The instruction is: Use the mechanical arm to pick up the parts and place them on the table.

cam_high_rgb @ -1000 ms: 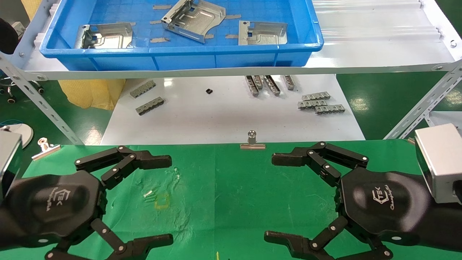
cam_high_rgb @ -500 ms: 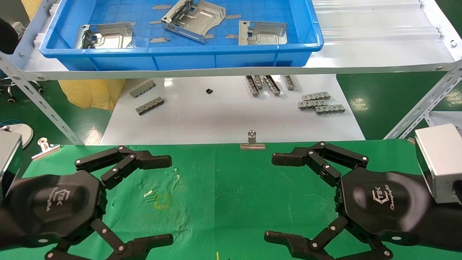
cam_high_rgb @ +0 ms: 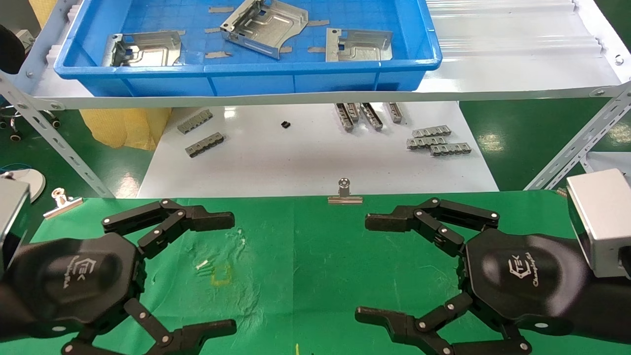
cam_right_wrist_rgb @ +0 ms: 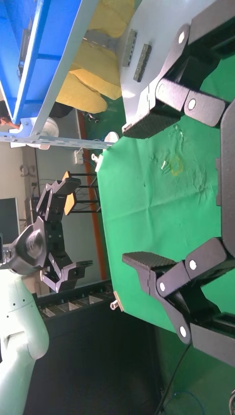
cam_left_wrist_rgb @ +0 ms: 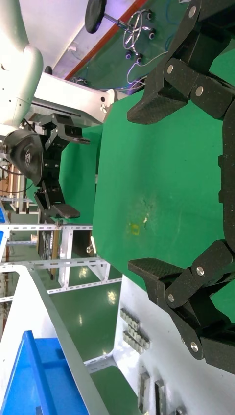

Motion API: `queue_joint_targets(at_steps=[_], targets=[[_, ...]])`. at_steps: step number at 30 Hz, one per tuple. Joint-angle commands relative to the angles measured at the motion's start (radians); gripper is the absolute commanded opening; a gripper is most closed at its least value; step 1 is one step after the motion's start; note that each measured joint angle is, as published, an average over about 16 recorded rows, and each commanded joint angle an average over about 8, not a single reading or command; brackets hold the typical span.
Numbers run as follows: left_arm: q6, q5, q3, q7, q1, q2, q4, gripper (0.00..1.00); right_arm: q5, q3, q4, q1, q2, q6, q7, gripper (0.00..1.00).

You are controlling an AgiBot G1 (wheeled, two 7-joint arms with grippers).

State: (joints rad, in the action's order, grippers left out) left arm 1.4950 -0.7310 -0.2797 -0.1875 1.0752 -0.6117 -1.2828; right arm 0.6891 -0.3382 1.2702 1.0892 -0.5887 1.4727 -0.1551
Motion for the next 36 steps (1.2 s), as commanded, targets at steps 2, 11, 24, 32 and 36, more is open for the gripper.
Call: queue_joint_targets(at_steps=[2,11,24,32,36], targets=[[0.000,0.000,0.000,0.000,0.000,0.000,0.000,1.00,0.000,0.000,0.000,0.000,0.000,0.000,0.000,0.00],[0.000,0.000,0.000,0.000,0.000,0.000,0.000,1.00,0.000,0.000,0.000,0.000,0.000,0.000,0.000,0.00],[0.000,0.000,0.000,0.000,0.000,0.000,0.000,1.00,0.000,0.000,0.000,0.000,0.000,0.000,0.000,0.00],[0.000,0.000,0.000,0.000,0.000,0.000,0.000,1.00,0.000,0.000,0.000,0.000,0.000,0.000,0.000,0.00],[0.000,0.000,0.000,0.000,0.000,0.000,0.000,1.00,0.000,0.000,0.000,0.000,0.000,0.000,0.000,0.00]])
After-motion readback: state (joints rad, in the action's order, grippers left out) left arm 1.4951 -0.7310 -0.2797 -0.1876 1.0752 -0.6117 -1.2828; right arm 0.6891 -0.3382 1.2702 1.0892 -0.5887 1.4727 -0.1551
